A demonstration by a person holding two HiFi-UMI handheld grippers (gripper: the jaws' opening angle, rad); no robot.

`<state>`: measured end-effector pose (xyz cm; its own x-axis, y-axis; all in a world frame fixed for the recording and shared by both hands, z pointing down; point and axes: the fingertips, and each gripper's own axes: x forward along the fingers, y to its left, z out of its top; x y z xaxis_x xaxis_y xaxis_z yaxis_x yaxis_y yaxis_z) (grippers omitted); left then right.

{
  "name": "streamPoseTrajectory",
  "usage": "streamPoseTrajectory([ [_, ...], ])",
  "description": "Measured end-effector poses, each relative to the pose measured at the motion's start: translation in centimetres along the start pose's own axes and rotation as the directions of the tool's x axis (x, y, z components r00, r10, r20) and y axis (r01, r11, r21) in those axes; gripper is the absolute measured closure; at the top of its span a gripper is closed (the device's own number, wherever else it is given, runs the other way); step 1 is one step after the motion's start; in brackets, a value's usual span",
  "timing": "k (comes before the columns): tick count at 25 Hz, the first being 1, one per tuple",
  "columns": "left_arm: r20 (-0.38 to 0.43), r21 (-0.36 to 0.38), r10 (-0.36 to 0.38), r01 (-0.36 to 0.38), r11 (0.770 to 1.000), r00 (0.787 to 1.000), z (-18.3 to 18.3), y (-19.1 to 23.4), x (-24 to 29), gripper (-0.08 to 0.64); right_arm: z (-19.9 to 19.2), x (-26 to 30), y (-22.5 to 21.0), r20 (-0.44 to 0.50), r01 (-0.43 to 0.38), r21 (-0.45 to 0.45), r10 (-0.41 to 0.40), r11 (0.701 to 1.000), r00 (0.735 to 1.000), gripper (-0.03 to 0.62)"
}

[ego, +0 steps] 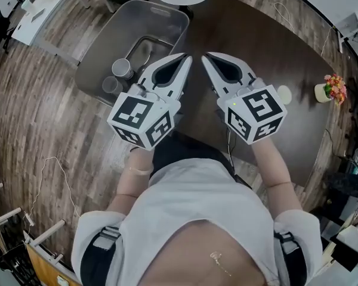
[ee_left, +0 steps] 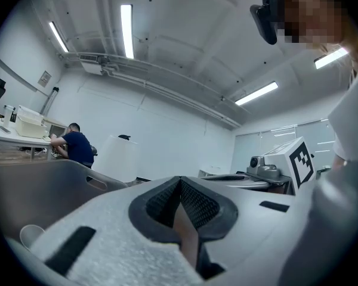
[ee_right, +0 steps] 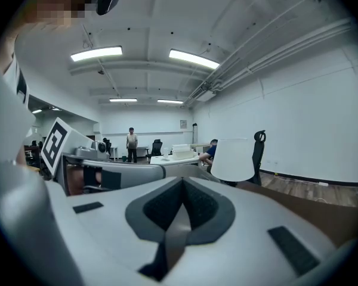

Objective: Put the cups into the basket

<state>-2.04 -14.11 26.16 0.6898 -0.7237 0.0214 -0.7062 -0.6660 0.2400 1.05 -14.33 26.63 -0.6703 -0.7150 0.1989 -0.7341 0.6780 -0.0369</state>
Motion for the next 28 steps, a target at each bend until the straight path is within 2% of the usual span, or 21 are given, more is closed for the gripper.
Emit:
streamPoseTrajectory([
  [6, -0.018, -0.008, -0.063, 0.063, 0.998, 0.998, -2.0, -4.1, 1.7, 0.551, -1.6, -5.0, -1.7, 0.009, 0.086, -0.019, -0.086, 0.996, 0.996, 0.581],
  [14, -0.056, -0.014, -0.179, 0.178, 0.984, 0.982, -5.2, -10.9, 4.4, 0.551, -4.6, -11.5, -4.5, -0.002, 0.192, 0.027, -0.192, 0.981, 0.981, 0.581],
  [18, -0.087, -0.023, -0.218, 0.217, 0.976, 0.972, -7.2, -13.2, 5.3, 0.551, -6.0, -14.1, -5.5, 0.007, 0.248, 0.078, -0.250, 0.965, 0.968, 0.581],
  [24, -0.131, -0.004, -0.274, 0.276, 0.961, 0.953, -9.9, -16.4, 6.2, 0.551, -8.5, -17.3, -6.4, 0.014, 0.343, 0.151, -0.349, 0.927, 0.937, 0.581],
  [28, -0.149, -0.025, -0.287, 0.286, 0.958, 0.946, -11.7, -17.6, 6.9, 0.551, -10.5, -19.5, -7.1, 0.002, 0.449, 0.130, -0.454, 0.884, 0.891, 0.581],
])
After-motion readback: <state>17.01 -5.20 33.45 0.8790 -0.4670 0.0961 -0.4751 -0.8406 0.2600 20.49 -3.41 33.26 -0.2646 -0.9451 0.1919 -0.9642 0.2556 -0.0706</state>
